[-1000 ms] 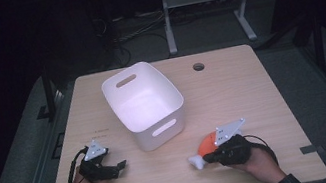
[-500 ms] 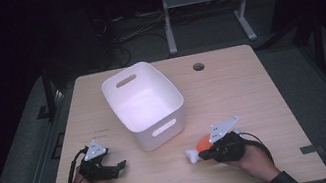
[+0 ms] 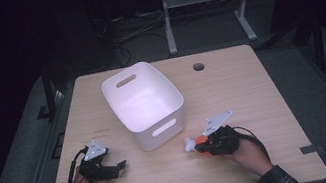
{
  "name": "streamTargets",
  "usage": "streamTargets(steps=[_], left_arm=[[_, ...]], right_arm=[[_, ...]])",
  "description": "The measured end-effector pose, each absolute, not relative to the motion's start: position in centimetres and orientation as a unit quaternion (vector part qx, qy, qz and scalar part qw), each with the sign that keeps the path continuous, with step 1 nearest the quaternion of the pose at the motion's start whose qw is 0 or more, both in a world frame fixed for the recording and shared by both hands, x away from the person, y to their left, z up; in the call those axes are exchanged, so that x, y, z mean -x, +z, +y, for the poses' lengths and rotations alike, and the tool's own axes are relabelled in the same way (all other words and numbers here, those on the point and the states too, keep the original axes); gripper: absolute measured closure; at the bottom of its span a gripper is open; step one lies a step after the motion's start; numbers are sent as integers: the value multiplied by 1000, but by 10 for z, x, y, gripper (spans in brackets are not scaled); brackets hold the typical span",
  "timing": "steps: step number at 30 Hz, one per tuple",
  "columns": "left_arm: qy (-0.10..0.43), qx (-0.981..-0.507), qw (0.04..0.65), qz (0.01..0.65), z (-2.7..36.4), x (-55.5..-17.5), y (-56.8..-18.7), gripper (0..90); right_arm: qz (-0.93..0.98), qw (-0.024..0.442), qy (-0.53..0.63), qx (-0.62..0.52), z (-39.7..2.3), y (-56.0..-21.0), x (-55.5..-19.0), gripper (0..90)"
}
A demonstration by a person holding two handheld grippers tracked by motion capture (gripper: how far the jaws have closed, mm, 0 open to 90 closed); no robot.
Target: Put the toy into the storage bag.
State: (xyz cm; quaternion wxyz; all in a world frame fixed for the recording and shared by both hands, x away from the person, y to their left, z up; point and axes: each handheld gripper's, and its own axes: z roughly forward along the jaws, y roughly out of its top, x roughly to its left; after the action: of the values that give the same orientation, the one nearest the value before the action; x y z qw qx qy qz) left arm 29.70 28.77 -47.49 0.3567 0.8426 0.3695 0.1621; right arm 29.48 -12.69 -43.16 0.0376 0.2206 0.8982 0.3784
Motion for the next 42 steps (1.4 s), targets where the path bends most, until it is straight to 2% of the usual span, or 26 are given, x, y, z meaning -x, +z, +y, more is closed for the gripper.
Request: streamTargets(steps=[24, 27, 32, 33, 34, 38, 42], left_arm=[[162, -843, 357, 369, 288, -297, -475, 132], [161, -843, 357, 369, 288, -297, -475, 132], [161, -843, 357, 369, 288, -297, -475, 132], [161, -843, 356, 369, 288, -297, -475, 132], [161, -843, 356, 370, 288, -297, -475, 132], [161, -843, 356, 369, 288, -297, -475, 132], [161, -843, 356, 369, 288, -297, -475, 132]], right_arm=[[895, 51, 372, -240, -127, -428, -307, 895], [893, 45, 376, -244, -129, -425, -306, 856], [892, 32, 375, -251, -134, -416, -303, 723], [892, 32, 375, -251, -134, -416, -303, 723], [892, 32, 373, -253, -135, -413, -301, 677], [894, 36, 368, -253, -136, -409, -300, 612], [894, 46, 363, -259, -140, -405, -300, 493]])
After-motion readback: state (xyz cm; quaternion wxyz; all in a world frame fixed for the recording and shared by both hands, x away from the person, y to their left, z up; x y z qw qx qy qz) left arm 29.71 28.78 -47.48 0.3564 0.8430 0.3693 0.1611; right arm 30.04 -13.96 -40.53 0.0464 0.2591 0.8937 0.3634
